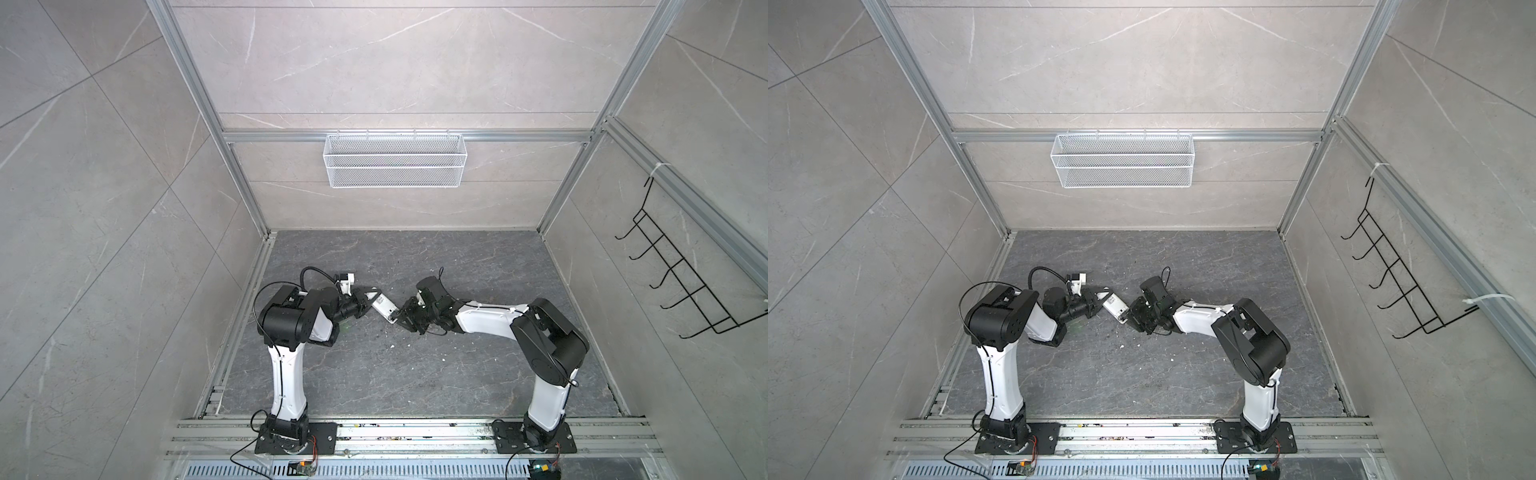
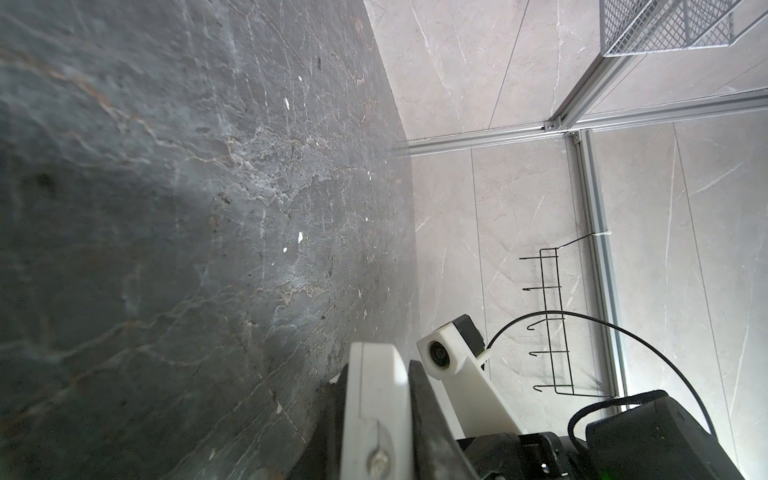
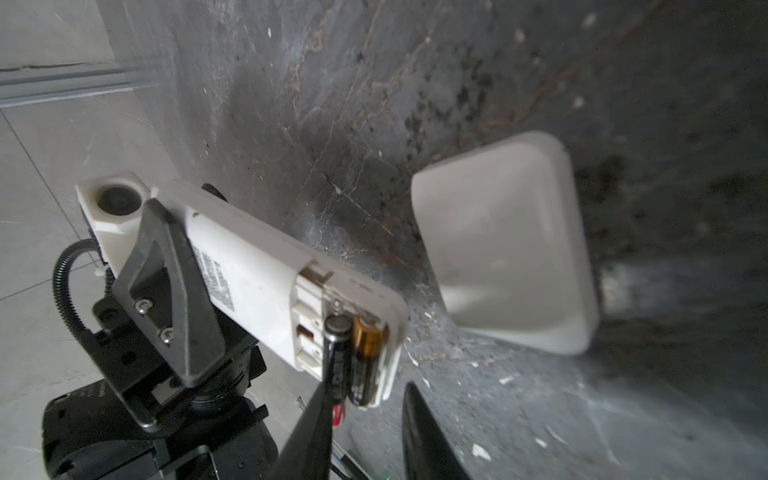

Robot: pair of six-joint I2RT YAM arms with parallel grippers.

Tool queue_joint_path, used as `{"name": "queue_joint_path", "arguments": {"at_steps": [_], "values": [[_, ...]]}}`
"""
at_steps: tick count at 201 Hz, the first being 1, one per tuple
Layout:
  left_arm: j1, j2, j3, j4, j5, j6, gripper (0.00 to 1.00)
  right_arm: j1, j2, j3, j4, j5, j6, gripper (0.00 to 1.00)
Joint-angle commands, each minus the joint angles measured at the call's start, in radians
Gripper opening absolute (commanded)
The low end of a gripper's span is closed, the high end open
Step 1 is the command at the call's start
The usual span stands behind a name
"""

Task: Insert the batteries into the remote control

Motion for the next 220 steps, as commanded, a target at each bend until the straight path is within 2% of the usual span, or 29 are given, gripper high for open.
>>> {"name": "queue_joint_path", "arguments": {"at_steps": [1,46,65,95,220], "values": [[0.0,-0.016,0.021,0.066,0.037,-0.016,0.09,-0.002,-0.079,0.058,-0.152,0.057,-0.14,0.35],[0.0,-0.017,0.024,0.065,0.043,-0.032,0.09,-0.002,-0.132,0.11,-0.271,0.102,-0.335,0.48],[0.0,-0.012,0.028,0.066,0.047,-0.039,0.09,-0.002,-0.106,0.13,-0.276,0.079,-0.385,0.49],[0.0,-0.012,0.029,0.066,0.047,-0.036,0.09,0.001,-0.036,0.144,-0.223,-0.003,-0.354,0.48],[0.0,-0.012,0.028,0.067,0.047,-0.036,0.09,0.0,-0.016,0.131,-0.226,0.013,-0.352,0.48]]}}
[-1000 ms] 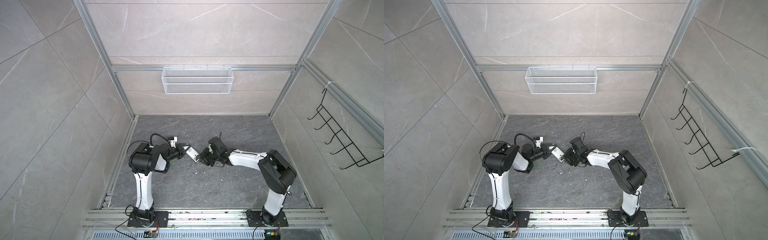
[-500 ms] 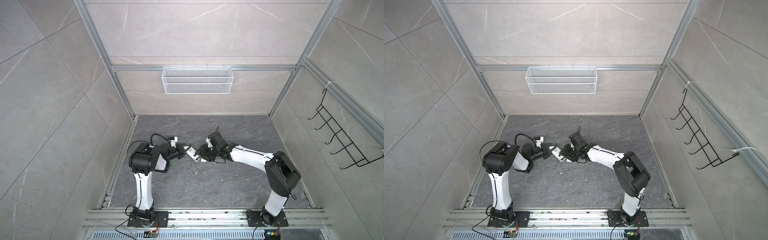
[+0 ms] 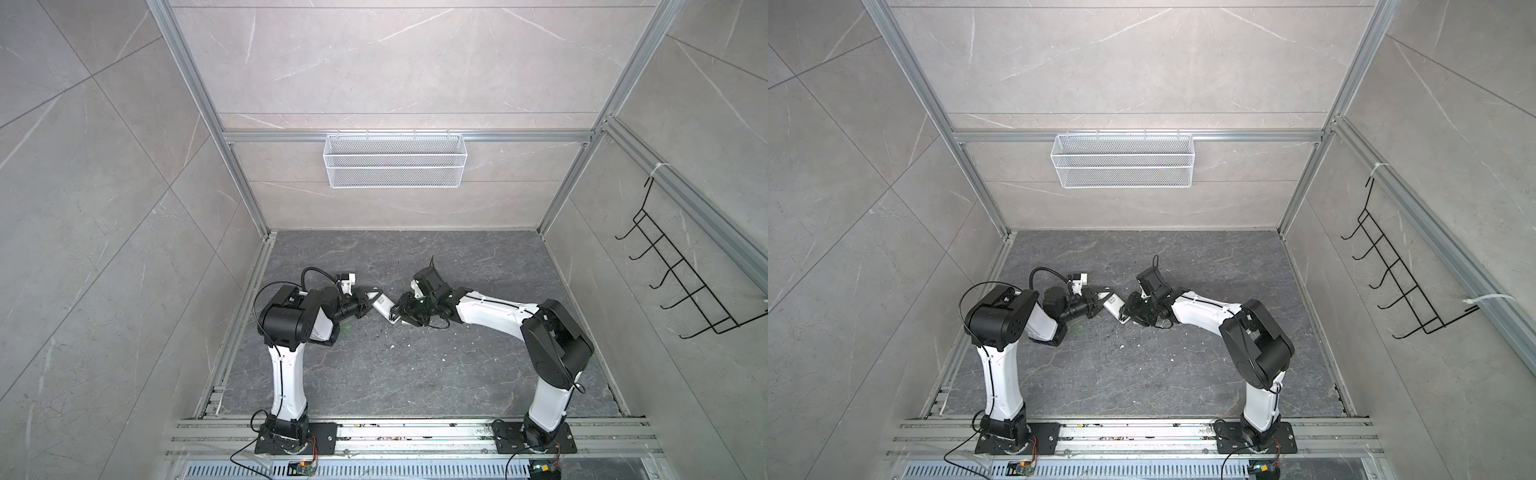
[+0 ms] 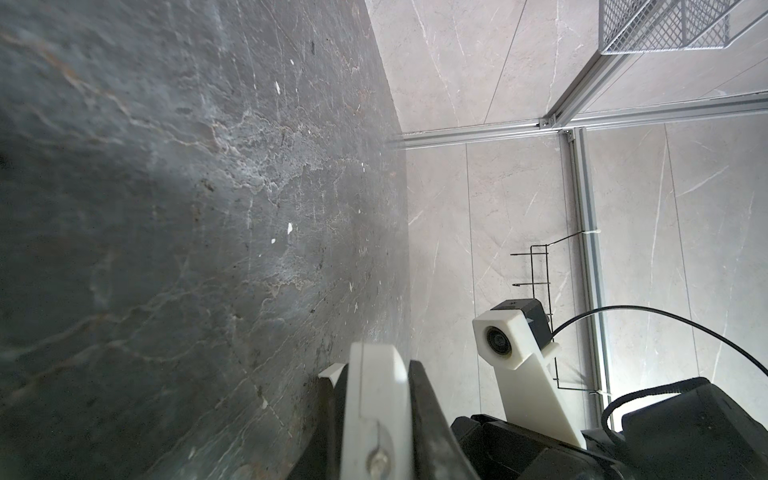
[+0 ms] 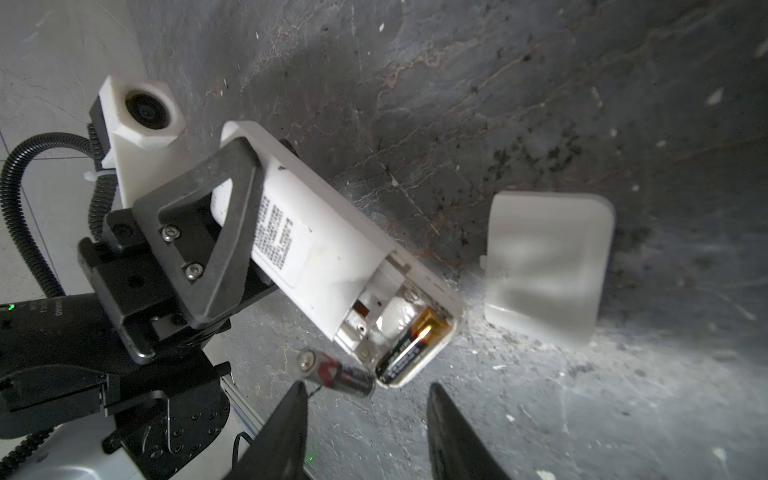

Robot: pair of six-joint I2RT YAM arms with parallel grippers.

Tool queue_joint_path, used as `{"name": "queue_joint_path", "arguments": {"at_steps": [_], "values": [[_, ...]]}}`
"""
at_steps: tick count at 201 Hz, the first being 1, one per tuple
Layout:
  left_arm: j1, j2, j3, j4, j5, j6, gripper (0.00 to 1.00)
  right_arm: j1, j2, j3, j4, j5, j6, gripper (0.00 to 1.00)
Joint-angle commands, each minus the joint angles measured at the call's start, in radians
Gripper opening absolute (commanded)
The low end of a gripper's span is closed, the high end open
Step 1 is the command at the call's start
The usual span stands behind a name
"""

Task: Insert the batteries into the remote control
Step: 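Open the right gripper and draw back from the remote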

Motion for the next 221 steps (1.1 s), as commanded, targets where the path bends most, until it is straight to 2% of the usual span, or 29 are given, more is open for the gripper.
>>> {"name": "queue_joint_path", "arguments": {"at_steps": [1,122,150,221], "values": [[0.0,-0.012,0.02,0.066,0.022,0.001,0.09,0.0,0.0,0.001,-0.014,-0.001,-0.02,0.48],[0.0,0.0,0.021,0.067,0.016,0.002,0.09,-0.055,-0.101,-0.1,0.033,-0.022,-0.021,0.48],[0.001,0.0,0.021,0.066,0.017,0.002,0.09,-0.079,-0.114,-0.135,0.048,-0.027,0.012,0.47],[0.001,0.0,0.021,0.066,0.018,0.0,0.09,-0.153,-0.151,-0.158,-0.015,-0.021,-0.046,0.47]]}}
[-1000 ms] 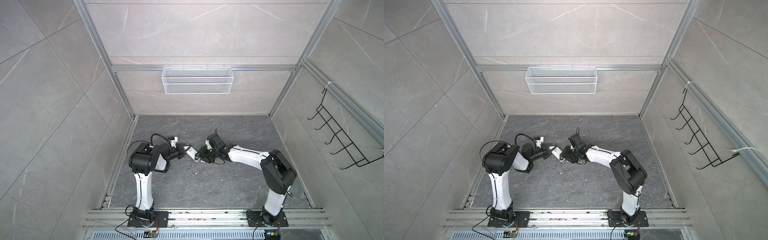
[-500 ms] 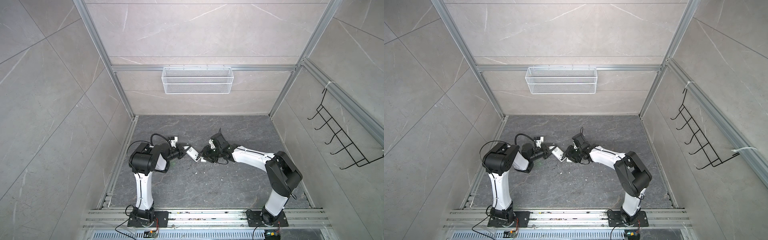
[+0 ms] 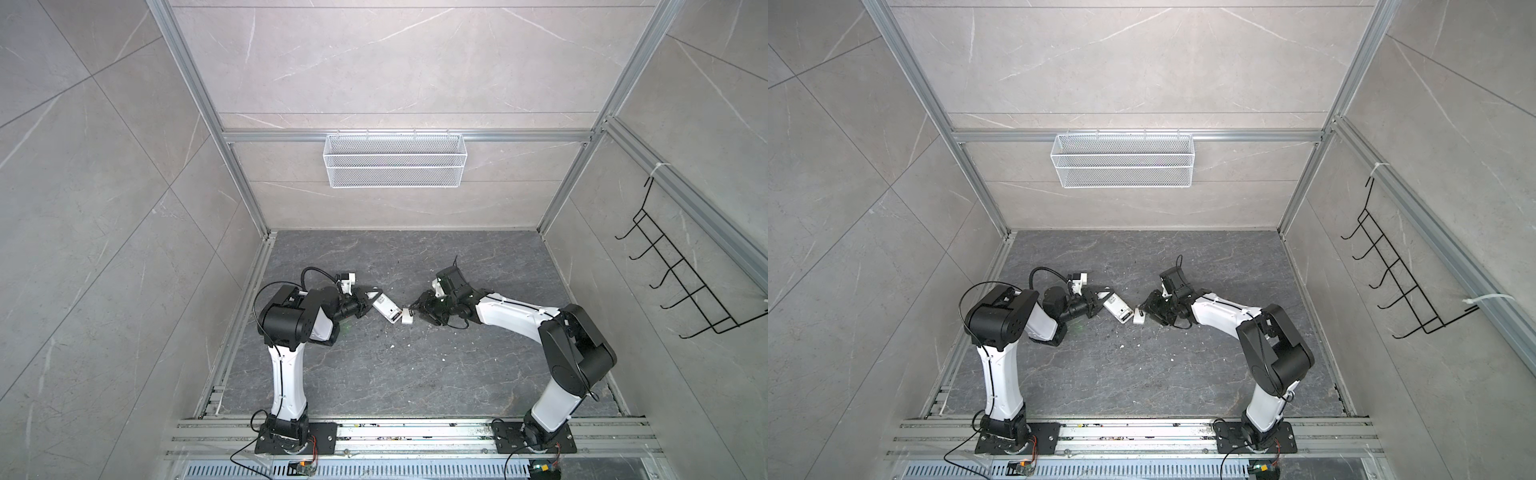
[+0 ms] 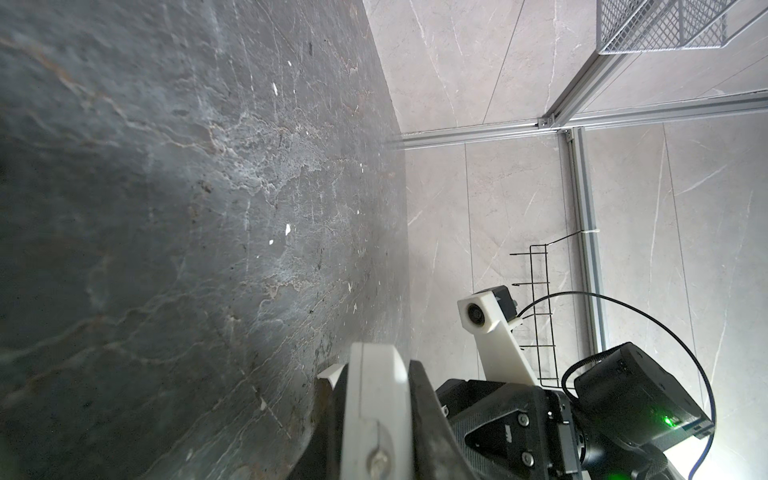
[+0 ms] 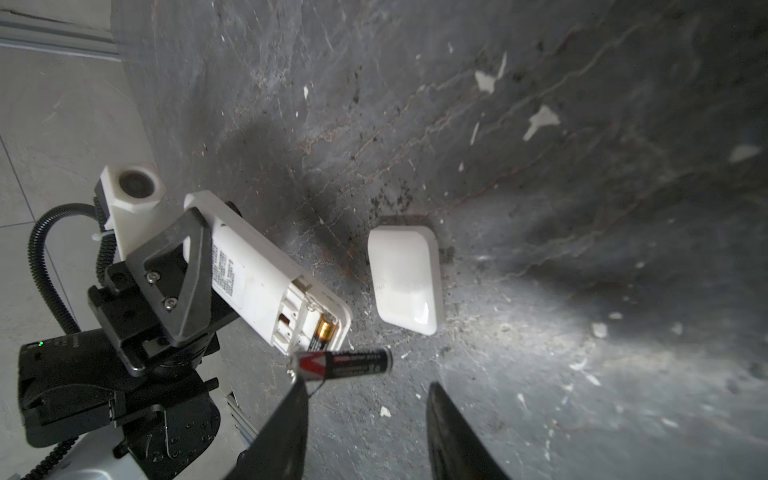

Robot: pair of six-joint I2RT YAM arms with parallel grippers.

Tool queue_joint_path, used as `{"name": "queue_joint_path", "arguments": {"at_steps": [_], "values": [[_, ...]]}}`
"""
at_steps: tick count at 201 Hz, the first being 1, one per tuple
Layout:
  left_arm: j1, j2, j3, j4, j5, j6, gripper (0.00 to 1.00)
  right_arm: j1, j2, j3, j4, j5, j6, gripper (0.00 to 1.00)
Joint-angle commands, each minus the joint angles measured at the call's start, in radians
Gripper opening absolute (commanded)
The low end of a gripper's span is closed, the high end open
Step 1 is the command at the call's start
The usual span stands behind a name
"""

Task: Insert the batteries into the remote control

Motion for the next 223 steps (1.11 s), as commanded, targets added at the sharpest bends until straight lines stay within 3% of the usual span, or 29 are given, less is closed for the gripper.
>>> {"name": "queue_joint_path", "arguments": {"at_steps": [1,76,137,223], "values": [[0.0,0.0,0.021,0.061,0.019,0.0,0.09,-0.012,-0.036,-0.016,-0.03,0.001,-0.032,0.47],[0.001,0.0,0.021,0.061,0.018,0.0,0.09,-0.041,-0.04,-0.01,-0.104,0.011,-0.075,0.47],[0.001,0.002,0.022,0.061,0.018,0.0,0.09,-0.051,-0.023,0.125,-0.401,0.142,-0.338,0.46],[0.001,0.007,0.023,0.06,0.018,0.002,0.09,-0.05,0.035,0.054,-0.322,0.135,-0.311,0.45]]}}
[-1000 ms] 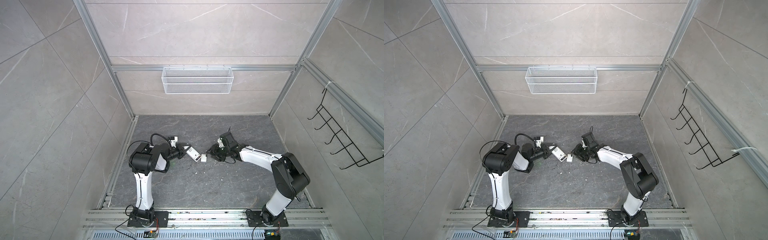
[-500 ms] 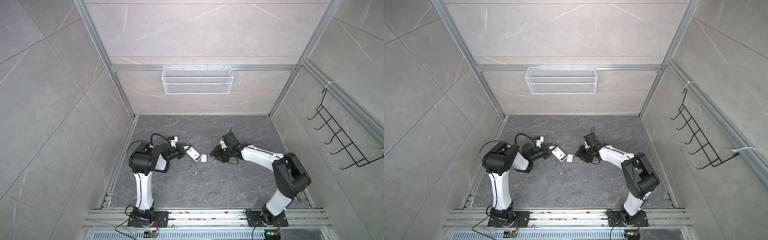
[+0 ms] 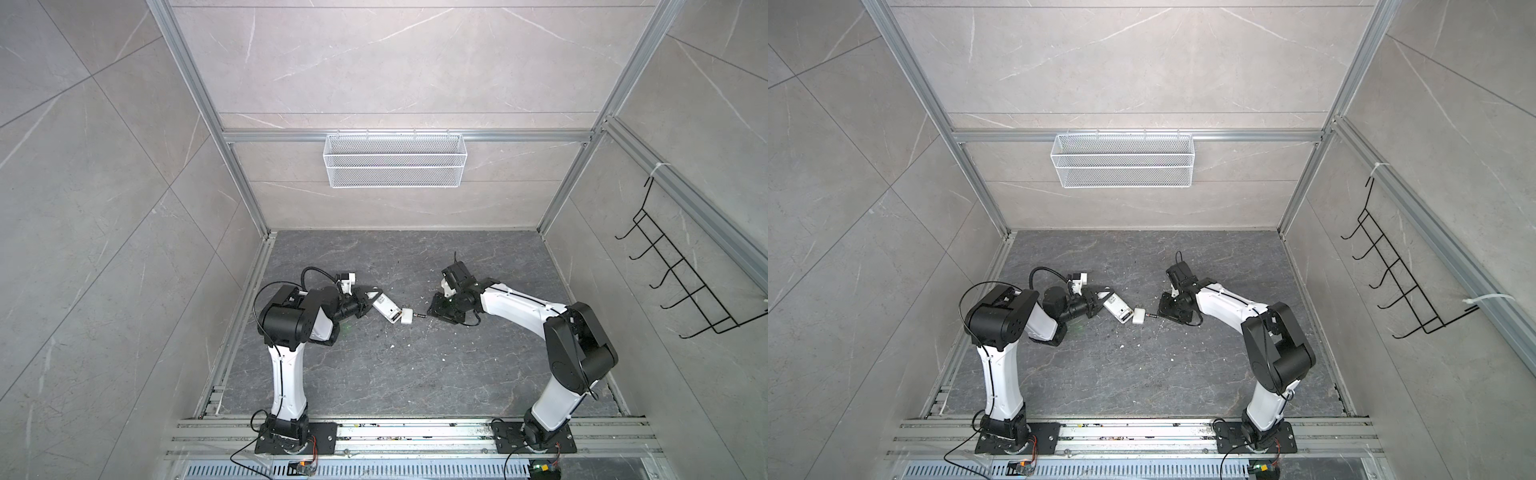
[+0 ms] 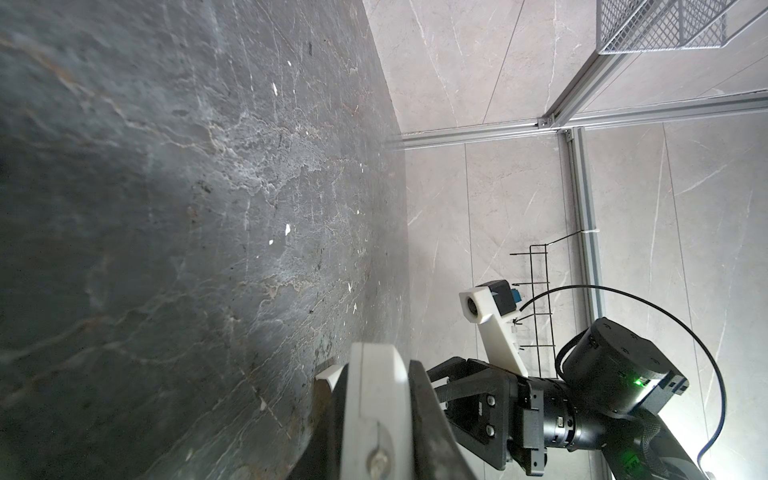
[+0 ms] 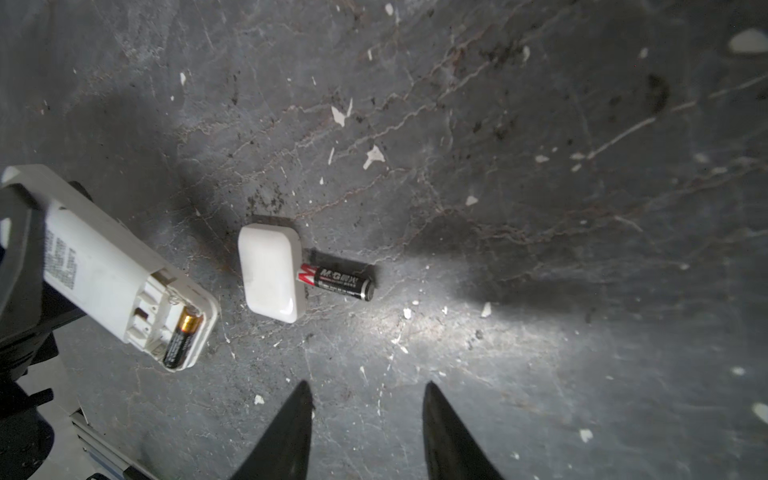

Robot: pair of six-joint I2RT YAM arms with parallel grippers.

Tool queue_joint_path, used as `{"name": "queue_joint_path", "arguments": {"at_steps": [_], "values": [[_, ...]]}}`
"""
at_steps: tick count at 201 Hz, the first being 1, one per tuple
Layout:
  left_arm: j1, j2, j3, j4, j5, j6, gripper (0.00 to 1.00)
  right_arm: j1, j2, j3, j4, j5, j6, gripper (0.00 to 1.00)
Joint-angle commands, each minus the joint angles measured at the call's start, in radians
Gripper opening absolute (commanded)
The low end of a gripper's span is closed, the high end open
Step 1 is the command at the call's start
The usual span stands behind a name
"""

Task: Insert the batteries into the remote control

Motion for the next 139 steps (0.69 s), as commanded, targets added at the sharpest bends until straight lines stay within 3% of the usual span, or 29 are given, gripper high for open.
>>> {"name": "queue_joint_path", "arguments": {"at_steps": [1,29,45,66,96,139], "values": [[0.001,0.007,0.024,0.06,0.018,0.002,0.09,-0.001,0.014,-0.035,0.019,0.002,0.012,0.45],[0.002,0.007,0.023,0.061,0.017,0.002,0.09,-0.001,0.005,-0.056,0.056,-0.009,0.134,0.41],[0.003,0.003,0.017,0.061,0.008,0.006,0.09,0.001,-0.004,-0.098,0.125,-0.024,0.323,0.34],[0.006,0.0,0.013,0.062,0.005,0.009,0.09,0.011,-0.006,-0.112,0.172,-0.034,0.557,0.35],[0.008,-0.002,0.006,0.061,-0.003,0.009,0.09,0.069,0.003,0.012,-0.001,0.094,0.794,0.35],[0.012,-0.003,0.004,0.061,-0.005,0.005,0.09,0.101,0.099,0.199,-0.188,0.144,1.01,0.35]]}}
